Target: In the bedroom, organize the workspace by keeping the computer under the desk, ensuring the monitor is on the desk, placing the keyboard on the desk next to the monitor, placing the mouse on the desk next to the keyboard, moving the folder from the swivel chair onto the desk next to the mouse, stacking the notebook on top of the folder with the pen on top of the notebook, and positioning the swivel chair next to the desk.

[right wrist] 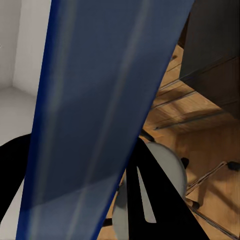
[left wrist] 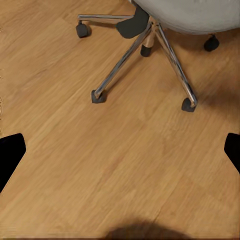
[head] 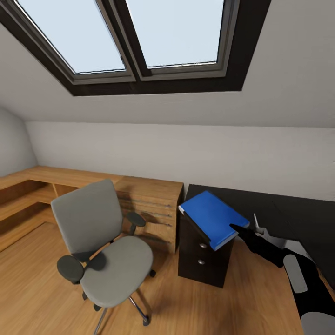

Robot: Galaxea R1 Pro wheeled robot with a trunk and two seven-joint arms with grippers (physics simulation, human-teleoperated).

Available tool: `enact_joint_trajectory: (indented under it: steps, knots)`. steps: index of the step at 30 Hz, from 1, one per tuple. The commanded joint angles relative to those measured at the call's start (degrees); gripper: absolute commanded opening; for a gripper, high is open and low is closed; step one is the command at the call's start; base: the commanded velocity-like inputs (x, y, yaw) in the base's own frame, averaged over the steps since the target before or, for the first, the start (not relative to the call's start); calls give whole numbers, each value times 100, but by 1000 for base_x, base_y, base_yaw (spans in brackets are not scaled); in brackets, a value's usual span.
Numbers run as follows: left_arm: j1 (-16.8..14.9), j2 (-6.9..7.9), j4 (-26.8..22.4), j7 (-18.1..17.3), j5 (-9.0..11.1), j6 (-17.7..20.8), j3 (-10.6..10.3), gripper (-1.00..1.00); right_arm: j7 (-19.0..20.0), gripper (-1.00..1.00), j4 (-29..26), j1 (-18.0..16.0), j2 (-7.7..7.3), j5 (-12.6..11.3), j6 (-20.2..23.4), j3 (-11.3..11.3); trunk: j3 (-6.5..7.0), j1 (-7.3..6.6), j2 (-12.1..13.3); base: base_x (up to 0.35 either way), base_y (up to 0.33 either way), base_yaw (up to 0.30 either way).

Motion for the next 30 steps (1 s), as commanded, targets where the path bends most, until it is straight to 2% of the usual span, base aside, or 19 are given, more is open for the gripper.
enact_joint_trajectory:
  steps: [1, 6, 10, 17, 21, 30]
  knots:
    - [-3, -1, 146, 11, 34, -172, -20, 100, 16, -100, 1, -6, -1, 2, 32, -15, 19, -22, 37, 0, 0, -95]
    - [-3, -8, 687, 11, 23, -986, -23, 100, 19, -100, 1, -6, -1, 6, 31, -24, 151, -132, 237, 0, 0, -80]
    - [-3, -7, 1157, 2, 21, -1396, -41, 100, 14, -100, 8, -6, 1, 10, 31, -25, 256, -220, 398, 0, 0, -71]
    - [-3, -69, 1334, -6, 27, -1516, -63, 100, -13, -100, 111, -6, -10, 25, 31, -38, 441, -374, 678, 0, 0, -96]
    - [-3, -83, 1367, -6, 33, -1514, -74, 100, -10, -100, 169, -6, -15, 32, 31, -210, 547, -461, 839, 0, 0, -113]
    - [-3, -72, 1416, 0, 34, -1507, -97, 100, -14, -100, 183, -6, -30, 43, 22, -305, 618, -461, 839, 0, 0, -140]
